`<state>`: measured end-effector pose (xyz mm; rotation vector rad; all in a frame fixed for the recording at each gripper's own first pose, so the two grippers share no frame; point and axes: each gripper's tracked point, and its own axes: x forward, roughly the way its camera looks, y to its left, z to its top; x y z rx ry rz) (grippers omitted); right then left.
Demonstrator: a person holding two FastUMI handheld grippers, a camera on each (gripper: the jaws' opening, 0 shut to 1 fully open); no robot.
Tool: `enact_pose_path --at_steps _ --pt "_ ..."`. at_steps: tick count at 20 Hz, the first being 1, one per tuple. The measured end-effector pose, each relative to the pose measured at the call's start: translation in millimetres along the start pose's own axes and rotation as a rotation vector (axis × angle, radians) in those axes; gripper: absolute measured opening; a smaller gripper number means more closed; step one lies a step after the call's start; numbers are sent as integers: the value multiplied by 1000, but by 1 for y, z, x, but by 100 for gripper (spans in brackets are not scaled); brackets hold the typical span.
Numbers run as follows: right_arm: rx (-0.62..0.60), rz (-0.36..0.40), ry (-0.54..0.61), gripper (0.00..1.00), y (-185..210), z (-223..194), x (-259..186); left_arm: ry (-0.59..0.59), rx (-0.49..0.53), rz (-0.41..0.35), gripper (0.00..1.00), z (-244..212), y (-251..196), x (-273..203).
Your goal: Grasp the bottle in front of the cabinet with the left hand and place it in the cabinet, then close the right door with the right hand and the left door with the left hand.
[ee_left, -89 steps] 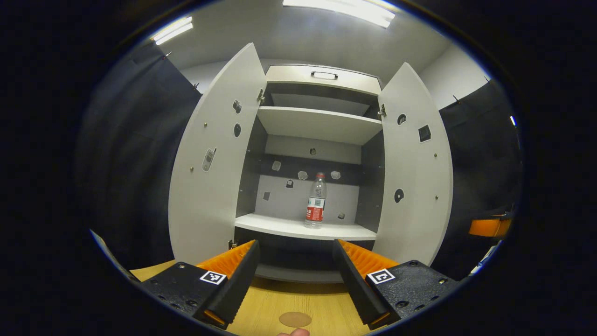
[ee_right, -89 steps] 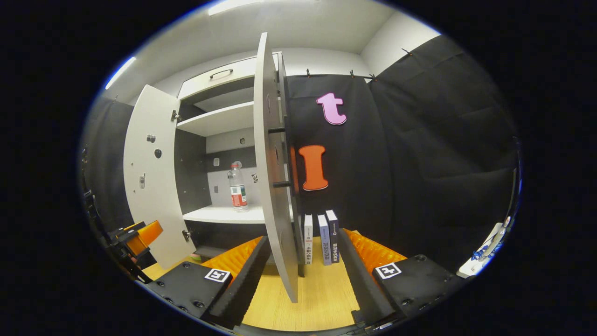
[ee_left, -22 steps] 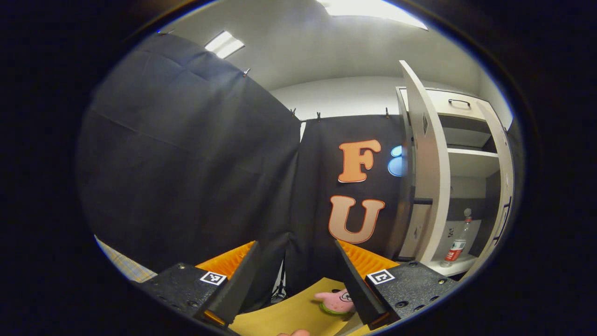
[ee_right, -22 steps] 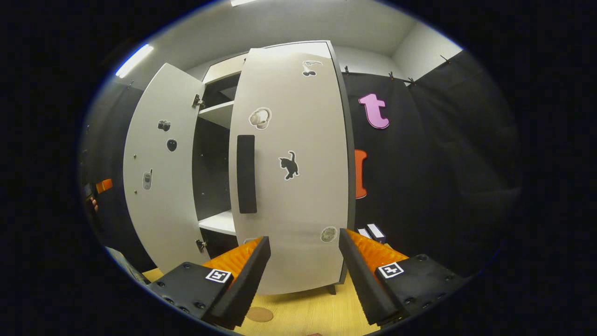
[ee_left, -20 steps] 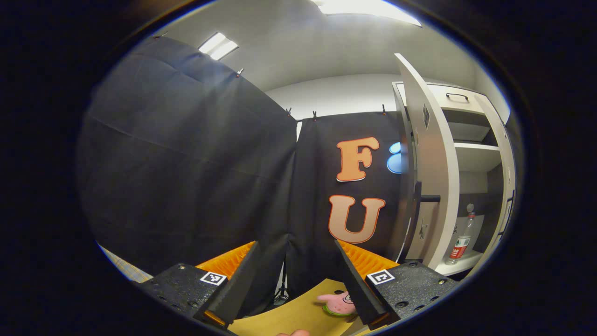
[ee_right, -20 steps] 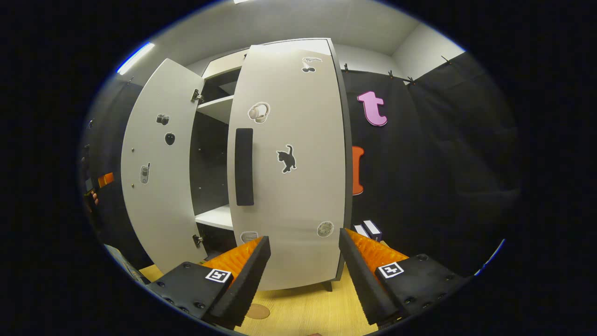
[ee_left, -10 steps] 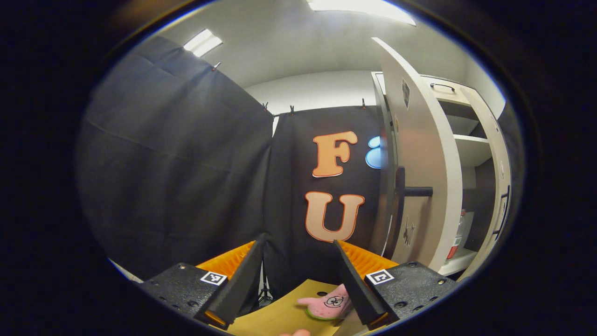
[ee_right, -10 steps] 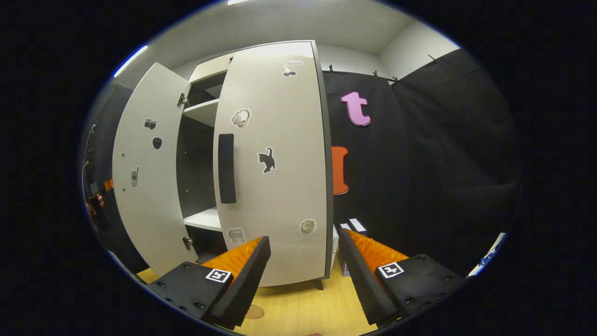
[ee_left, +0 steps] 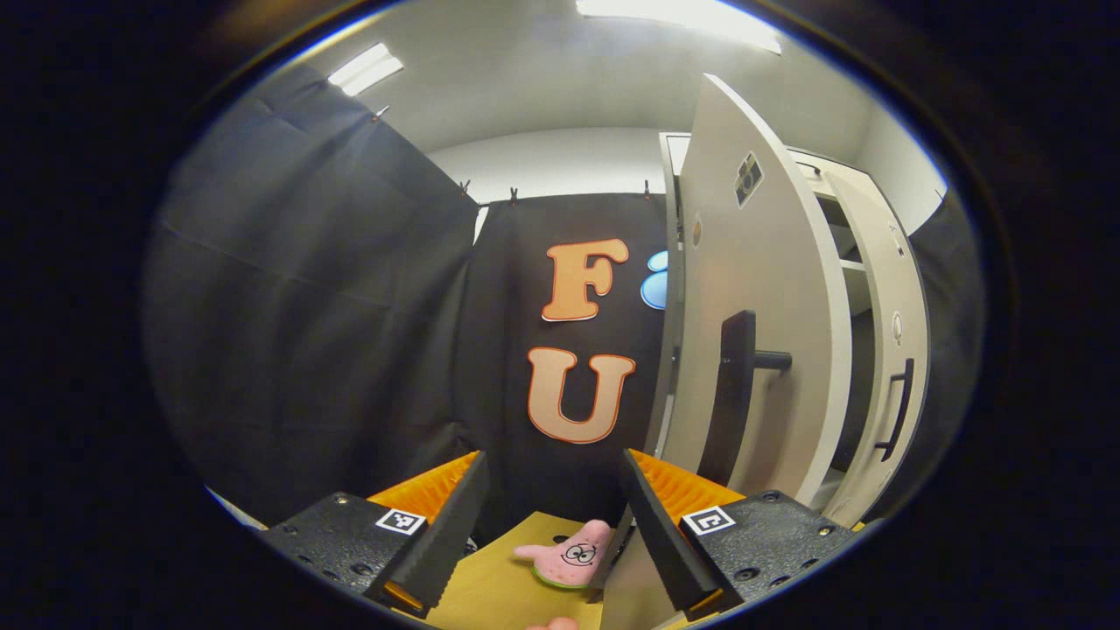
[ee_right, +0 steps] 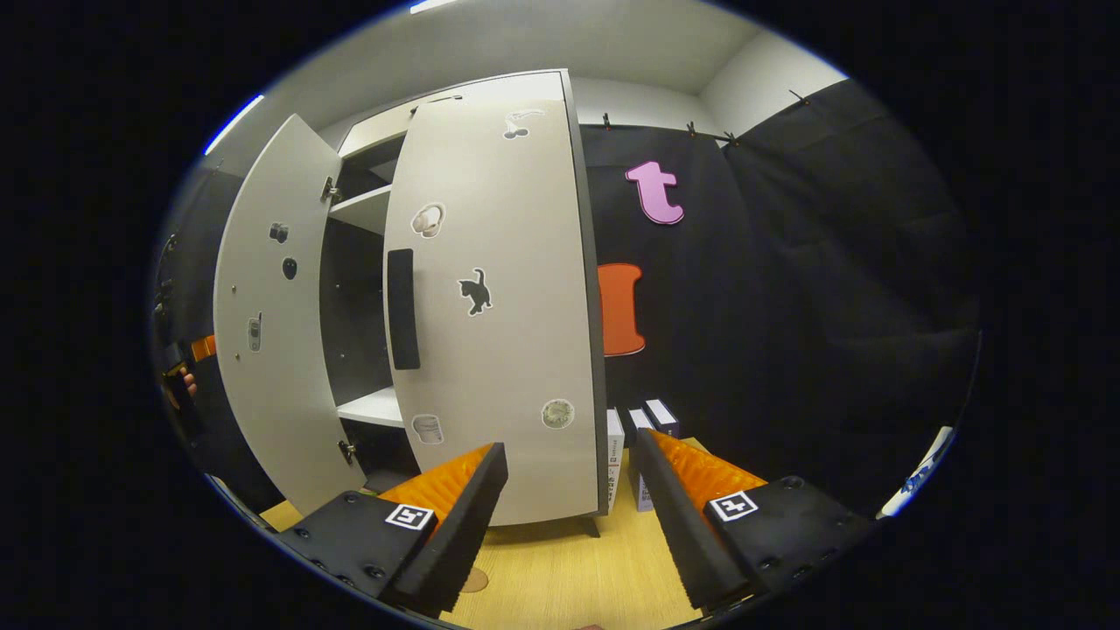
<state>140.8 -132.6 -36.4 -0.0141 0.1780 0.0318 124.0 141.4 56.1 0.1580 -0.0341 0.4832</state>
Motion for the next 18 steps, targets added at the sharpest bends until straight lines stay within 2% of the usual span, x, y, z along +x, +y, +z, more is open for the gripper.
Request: enact_pose_path --at_steps 2,3,4,6,7,8,9,13,17,18 --pt "-16 -6 -2 98 -4 1 -4 8 -4 -56 87 -3 -25 -1" --pt "-22 -10 -2 98 -7 1 -5 13 -14 -82 92 -5 -37 -1" --pt "-25 -15 -2 98 -10 2 -8 18 -23 -105 87 -8 -47 -1" --pt "-24 -26 -6 98 -15 3 -12 20 -37 -147 92 -10 -69 0" --pt "-23 -33 -6 98 -18 3 -14 21 -42 -164 88 -12 -80 0" --pt "-24 -41 -4 98 -21 3 -15 21 -39 -182 92 -13 -89 3" --pt "-25 -48 -4 98 -23 3 -17 22 -33 -201 87 -14 -98 5" --pt "-24 -74 -9 98 -29 3 -21 34 -26 -256 94 -19 -133 8" --pt "-13 -92 -4 98 -33 3 -25 41 -56 -316 94 -22 -160 7" --pt "-11 -96 -3 98 -35 2 -27 46 -65 -332 96 -22 -168 7"
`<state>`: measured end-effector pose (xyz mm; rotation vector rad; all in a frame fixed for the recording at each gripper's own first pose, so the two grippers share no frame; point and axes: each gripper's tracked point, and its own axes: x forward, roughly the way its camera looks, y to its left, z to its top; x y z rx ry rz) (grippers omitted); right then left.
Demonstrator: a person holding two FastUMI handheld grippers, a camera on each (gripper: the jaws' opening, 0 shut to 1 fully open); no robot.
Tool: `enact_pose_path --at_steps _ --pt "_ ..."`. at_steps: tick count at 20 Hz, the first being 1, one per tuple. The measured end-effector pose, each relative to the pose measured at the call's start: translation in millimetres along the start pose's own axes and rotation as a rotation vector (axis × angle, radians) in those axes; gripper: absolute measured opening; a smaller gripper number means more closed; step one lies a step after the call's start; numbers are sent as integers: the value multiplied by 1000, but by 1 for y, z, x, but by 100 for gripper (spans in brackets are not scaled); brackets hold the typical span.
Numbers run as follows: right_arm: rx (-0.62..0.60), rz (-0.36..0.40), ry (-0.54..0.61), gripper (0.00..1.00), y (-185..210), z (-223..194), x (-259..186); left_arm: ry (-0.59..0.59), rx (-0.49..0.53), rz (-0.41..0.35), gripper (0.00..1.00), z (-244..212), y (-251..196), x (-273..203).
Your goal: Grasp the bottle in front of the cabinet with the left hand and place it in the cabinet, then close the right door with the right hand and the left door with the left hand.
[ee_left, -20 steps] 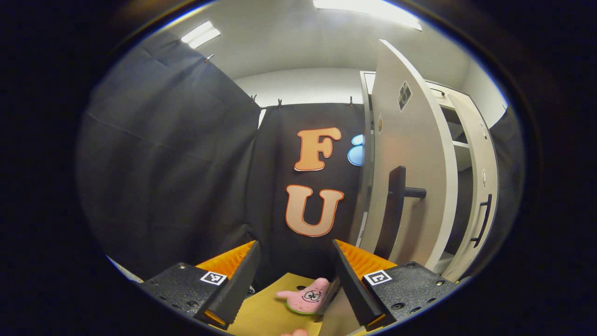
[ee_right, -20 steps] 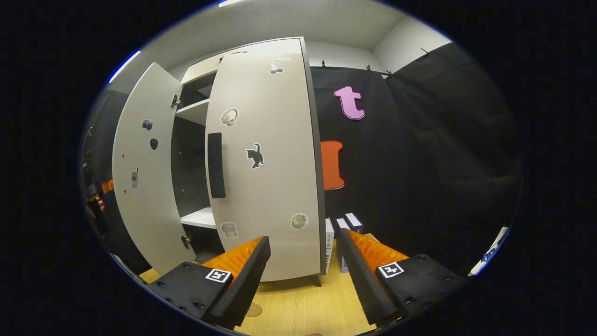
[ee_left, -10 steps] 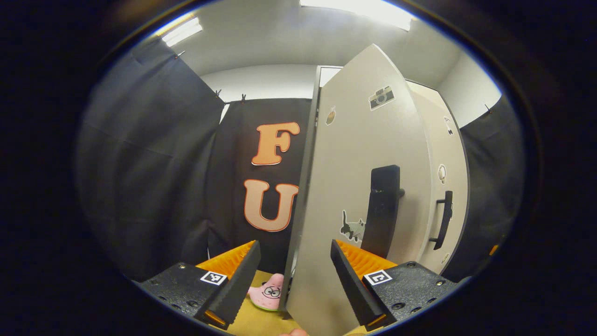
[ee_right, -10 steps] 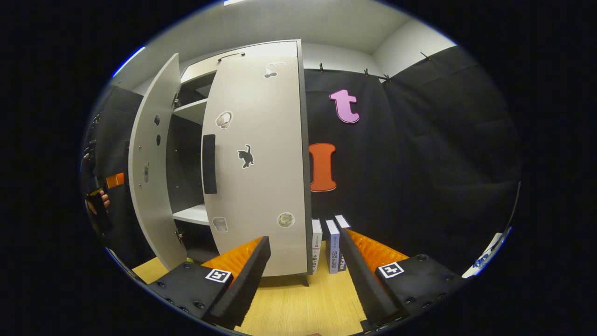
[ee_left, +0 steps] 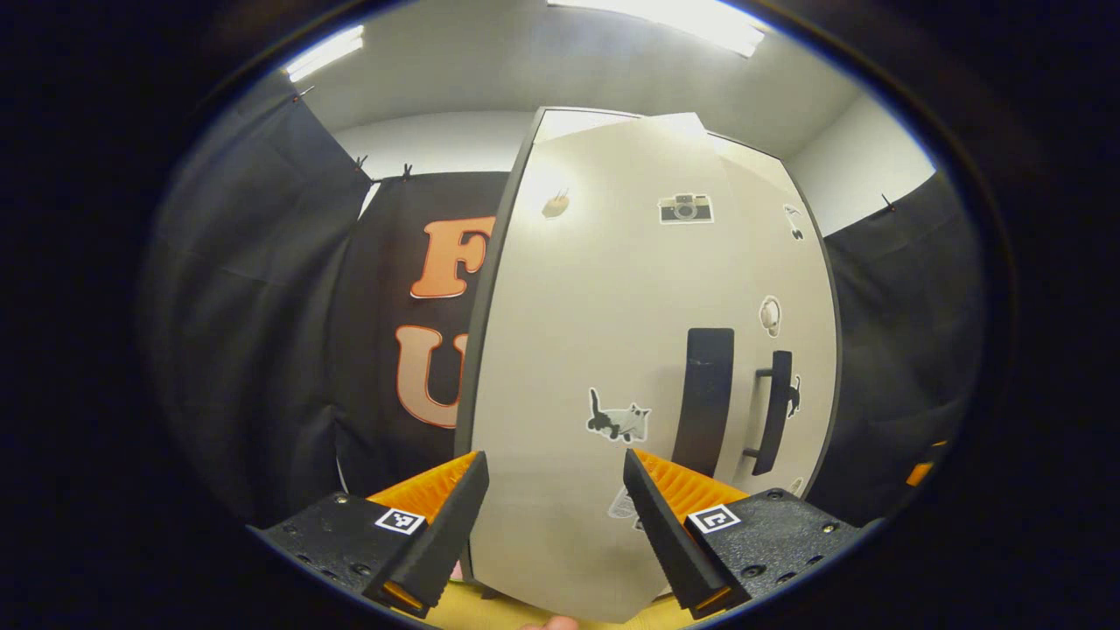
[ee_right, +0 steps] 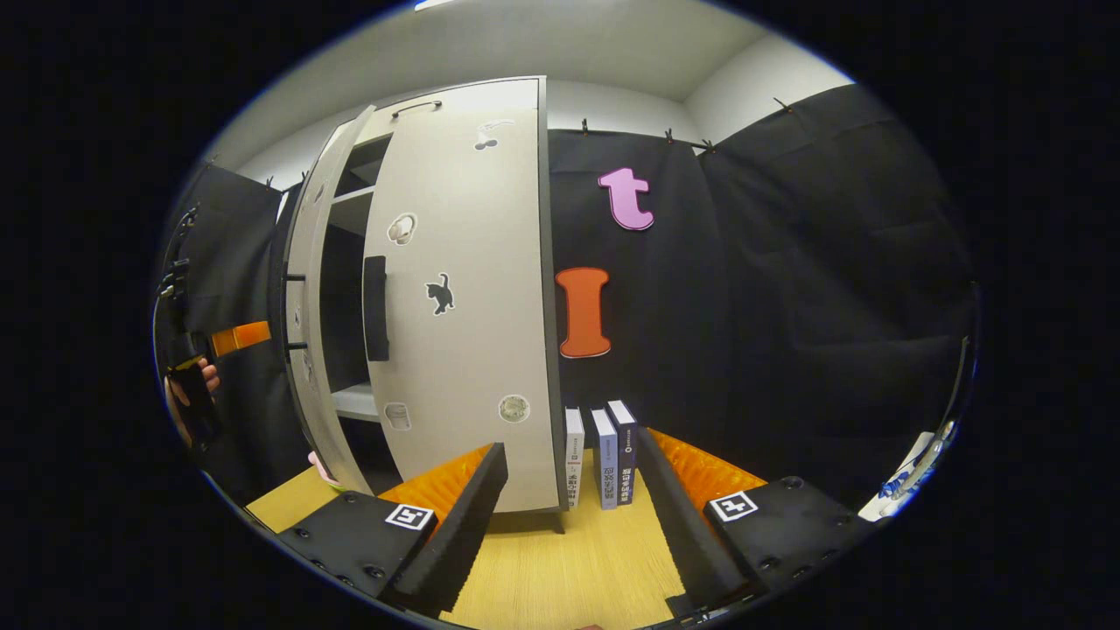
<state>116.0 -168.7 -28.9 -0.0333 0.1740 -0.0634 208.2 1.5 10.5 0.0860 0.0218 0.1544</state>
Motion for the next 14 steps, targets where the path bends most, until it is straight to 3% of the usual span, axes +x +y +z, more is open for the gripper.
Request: enact_pose_path --at_steps 14 --pt "13 -51 -2 98 -24 2 -6 19 16 -54 91 -8 -31 21"
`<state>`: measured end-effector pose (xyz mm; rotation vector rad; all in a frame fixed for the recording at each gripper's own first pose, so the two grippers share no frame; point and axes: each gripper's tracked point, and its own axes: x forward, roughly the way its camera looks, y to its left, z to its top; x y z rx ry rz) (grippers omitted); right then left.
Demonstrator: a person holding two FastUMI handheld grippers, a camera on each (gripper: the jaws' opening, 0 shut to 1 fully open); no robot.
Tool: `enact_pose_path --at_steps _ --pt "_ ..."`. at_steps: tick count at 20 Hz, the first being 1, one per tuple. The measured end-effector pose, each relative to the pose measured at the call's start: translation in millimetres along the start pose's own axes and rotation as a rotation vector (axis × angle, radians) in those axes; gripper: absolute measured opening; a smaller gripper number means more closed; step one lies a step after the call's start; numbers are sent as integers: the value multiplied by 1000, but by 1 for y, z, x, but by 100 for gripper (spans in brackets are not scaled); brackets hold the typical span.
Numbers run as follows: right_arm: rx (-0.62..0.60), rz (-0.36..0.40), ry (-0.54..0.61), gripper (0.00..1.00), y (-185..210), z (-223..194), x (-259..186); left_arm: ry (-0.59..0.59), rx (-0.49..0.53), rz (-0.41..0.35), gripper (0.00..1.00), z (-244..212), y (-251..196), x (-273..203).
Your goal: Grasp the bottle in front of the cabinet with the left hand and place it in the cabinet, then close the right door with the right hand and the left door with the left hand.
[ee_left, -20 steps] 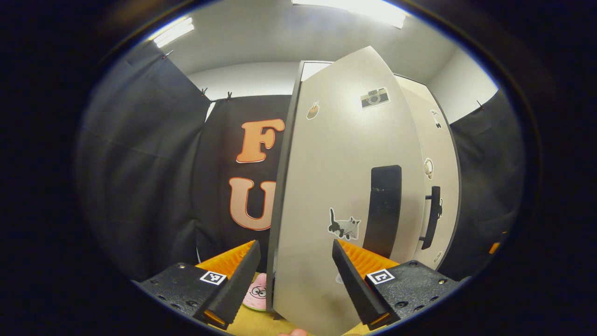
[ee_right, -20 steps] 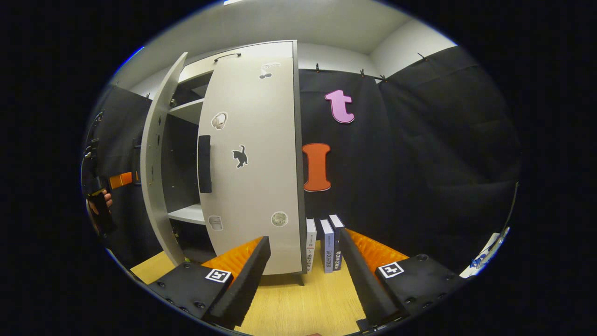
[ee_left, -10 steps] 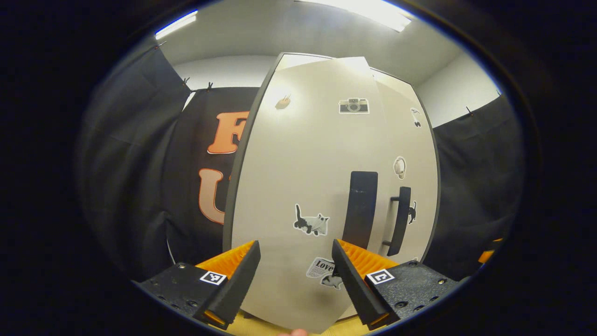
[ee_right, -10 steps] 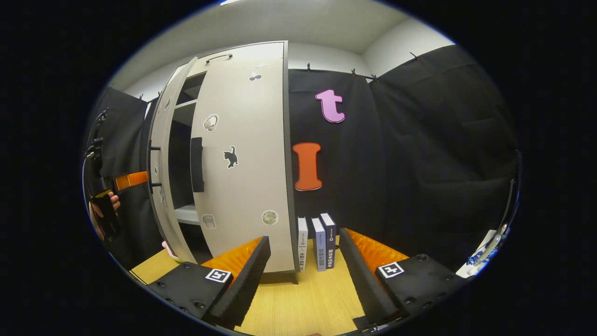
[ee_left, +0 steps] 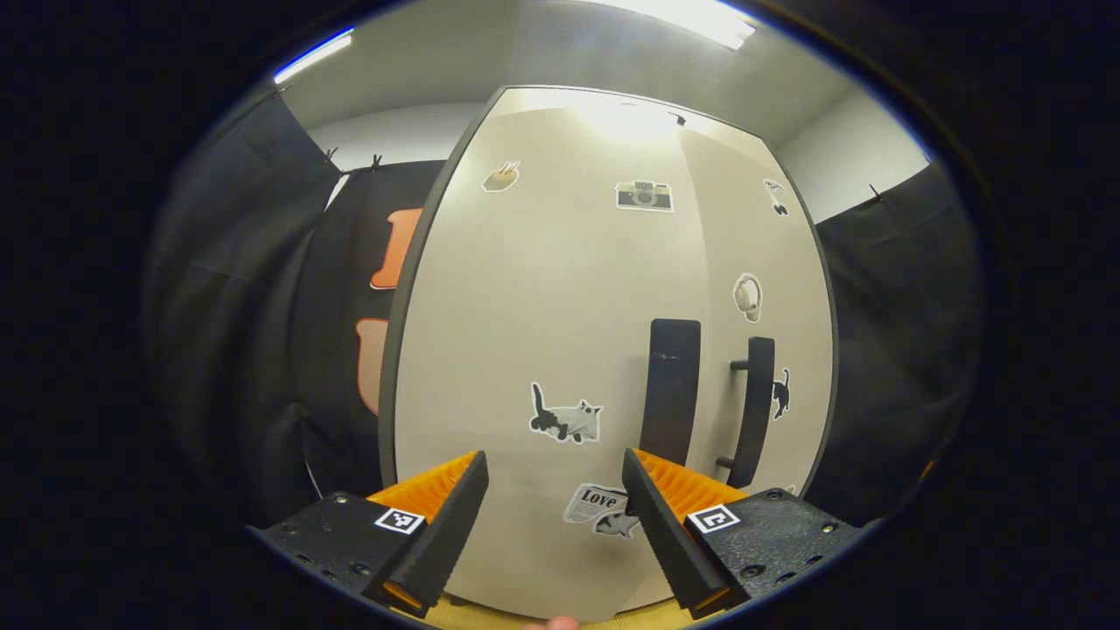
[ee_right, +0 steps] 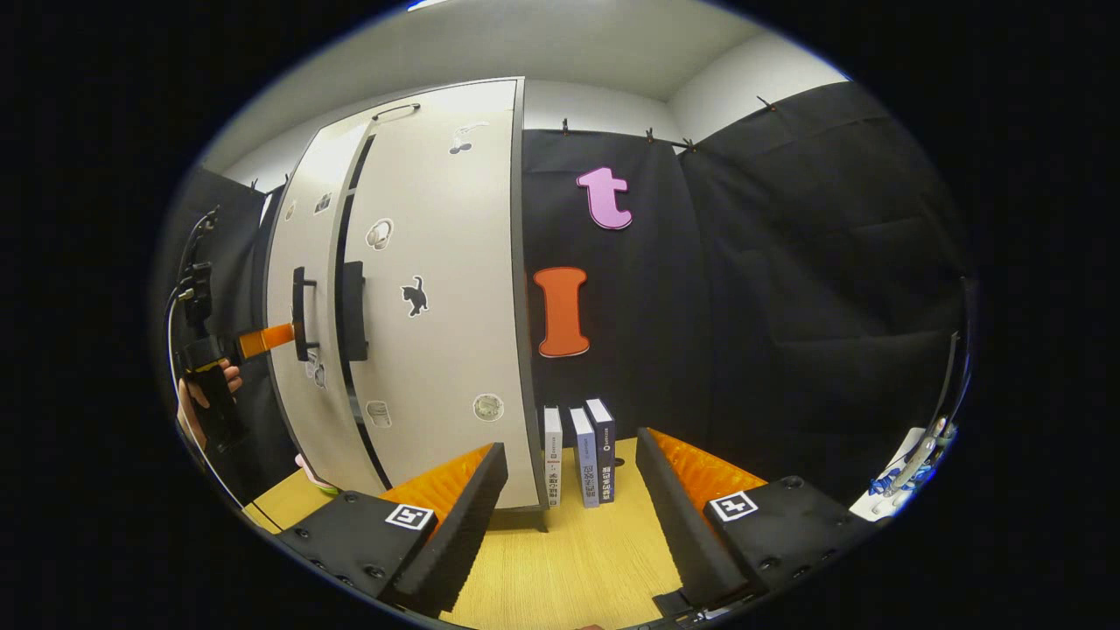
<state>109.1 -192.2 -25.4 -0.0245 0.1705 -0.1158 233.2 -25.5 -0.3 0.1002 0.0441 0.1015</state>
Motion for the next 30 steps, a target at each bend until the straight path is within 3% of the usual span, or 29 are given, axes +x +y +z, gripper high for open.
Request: enact_pose_path --at_steps 9,13,22,30 --pt "23 50 -4 98 17 4 -6 -4 -25 32 94 -3 8 -22" --pt "30 93 -7 98 29 7 -8 -5 -47 31 94 2 10 -62" --pt "22 163 -39 98 30 12 -25 -35 -18 133 94 4 14 -173" --pt "-19 226 -59 98 39 9 -42 -79 20 141 95 9 -17 -225"
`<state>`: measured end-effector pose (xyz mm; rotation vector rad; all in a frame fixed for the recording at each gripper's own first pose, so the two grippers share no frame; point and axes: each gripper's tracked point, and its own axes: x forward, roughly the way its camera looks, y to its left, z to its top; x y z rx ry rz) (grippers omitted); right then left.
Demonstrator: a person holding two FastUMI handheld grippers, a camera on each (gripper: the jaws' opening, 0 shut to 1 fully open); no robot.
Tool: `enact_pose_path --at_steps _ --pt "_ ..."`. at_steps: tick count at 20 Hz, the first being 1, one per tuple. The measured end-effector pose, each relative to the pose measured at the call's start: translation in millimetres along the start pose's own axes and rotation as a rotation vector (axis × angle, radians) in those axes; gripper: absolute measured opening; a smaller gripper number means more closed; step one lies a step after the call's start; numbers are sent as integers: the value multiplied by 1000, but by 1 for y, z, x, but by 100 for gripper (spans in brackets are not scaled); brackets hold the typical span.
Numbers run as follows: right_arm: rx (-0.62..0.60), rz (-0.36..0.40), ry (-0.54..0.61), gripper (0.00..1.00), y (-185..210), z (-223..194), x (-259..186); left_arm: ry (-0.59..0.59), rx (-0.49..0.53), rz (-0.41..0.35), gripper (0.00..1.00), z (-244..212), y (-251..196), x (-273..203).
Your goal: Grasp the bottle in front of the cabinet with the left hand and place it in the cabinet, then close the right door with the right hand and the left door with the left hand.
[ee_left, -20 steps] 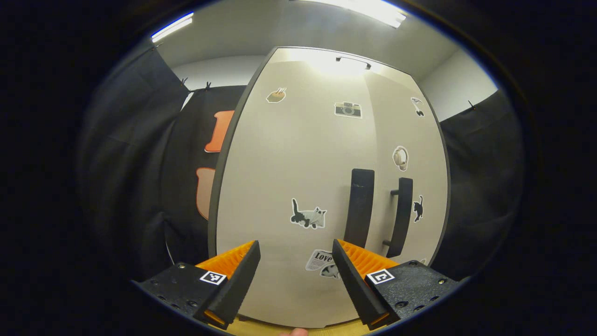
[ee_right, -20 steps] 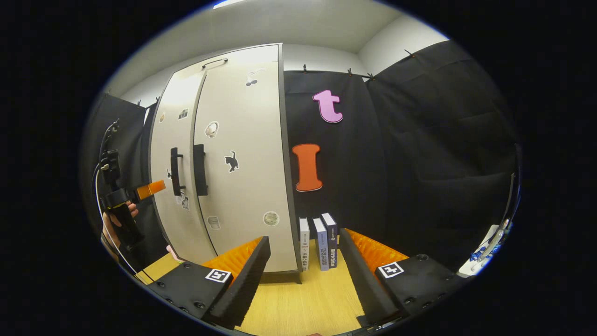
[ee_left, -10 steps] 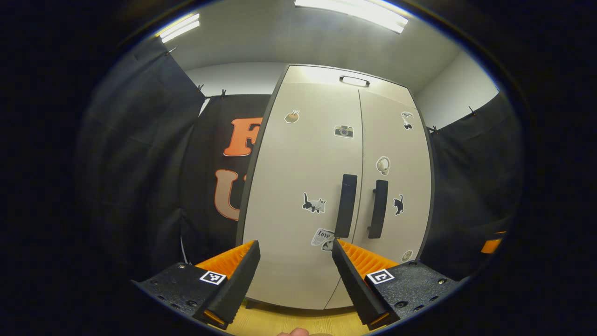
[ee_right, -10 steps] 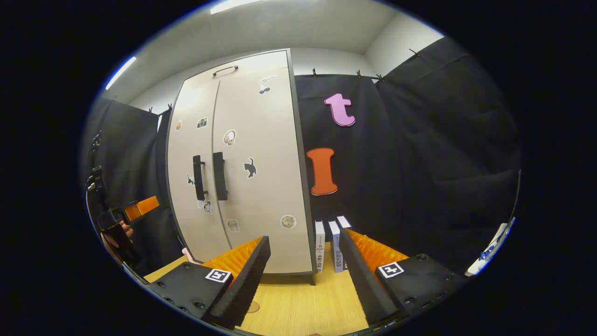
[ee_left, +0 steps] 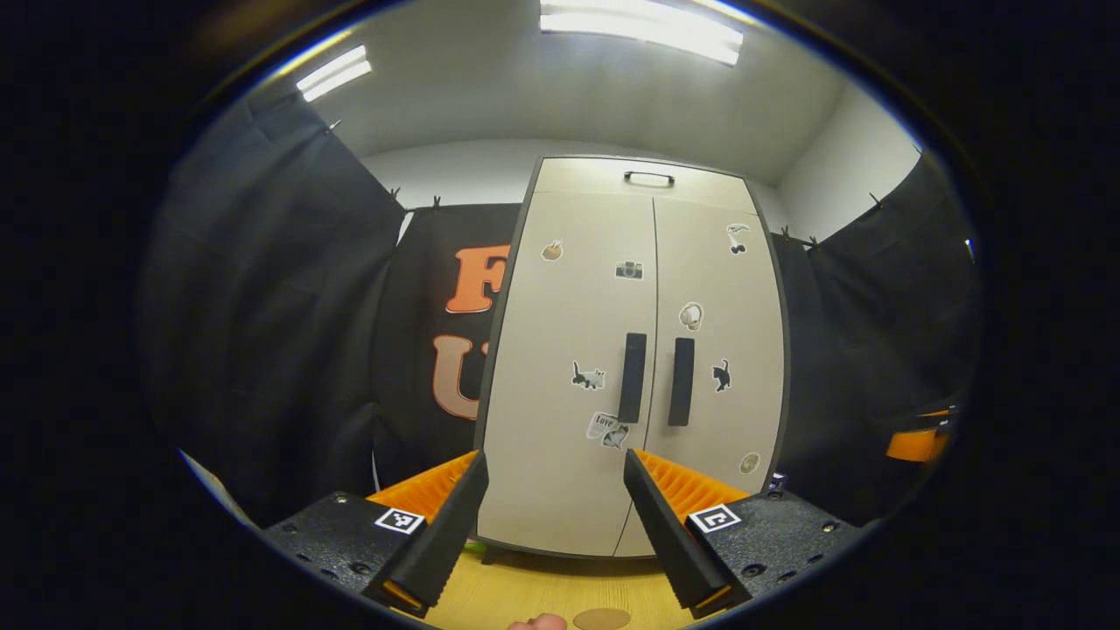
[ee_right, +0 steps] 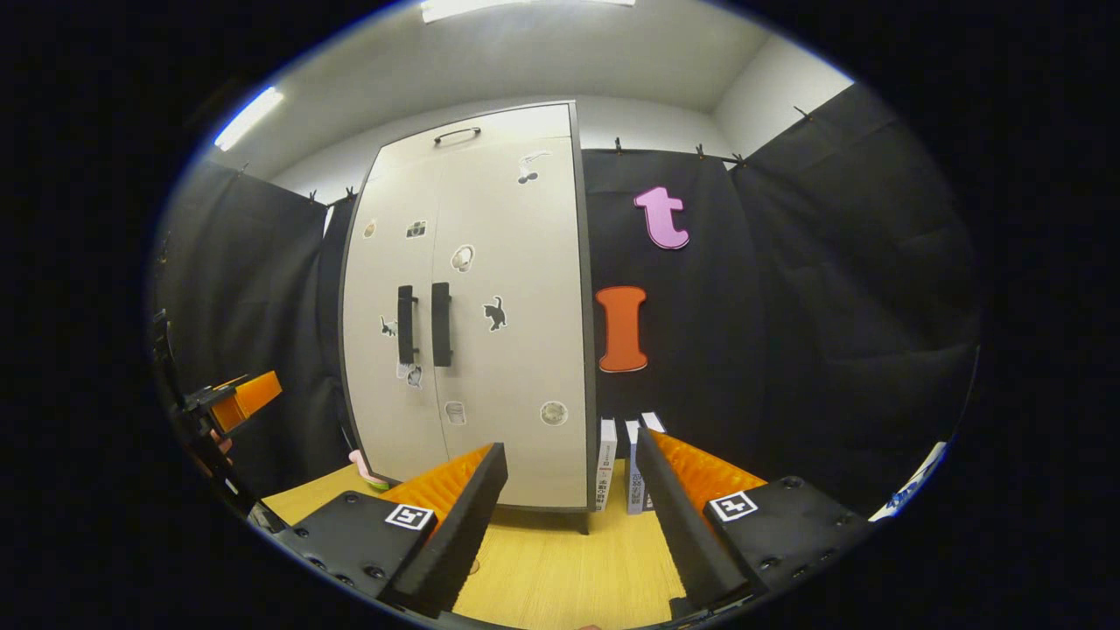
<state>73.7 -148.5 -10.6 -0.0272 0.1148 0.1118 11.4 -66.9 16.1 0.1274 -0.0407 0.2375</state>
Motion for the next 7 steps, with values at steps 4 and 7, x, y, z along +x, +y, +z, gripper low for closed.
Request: enact_pose_path --at_steps 4,7 --pt "26 20 -7 98 6 -2 -3 -5 -42 -27 95 4 -12 -5" --pt "30 11 -11 98 3 -2 -5 16 -53 -44 95 0 -17 0"
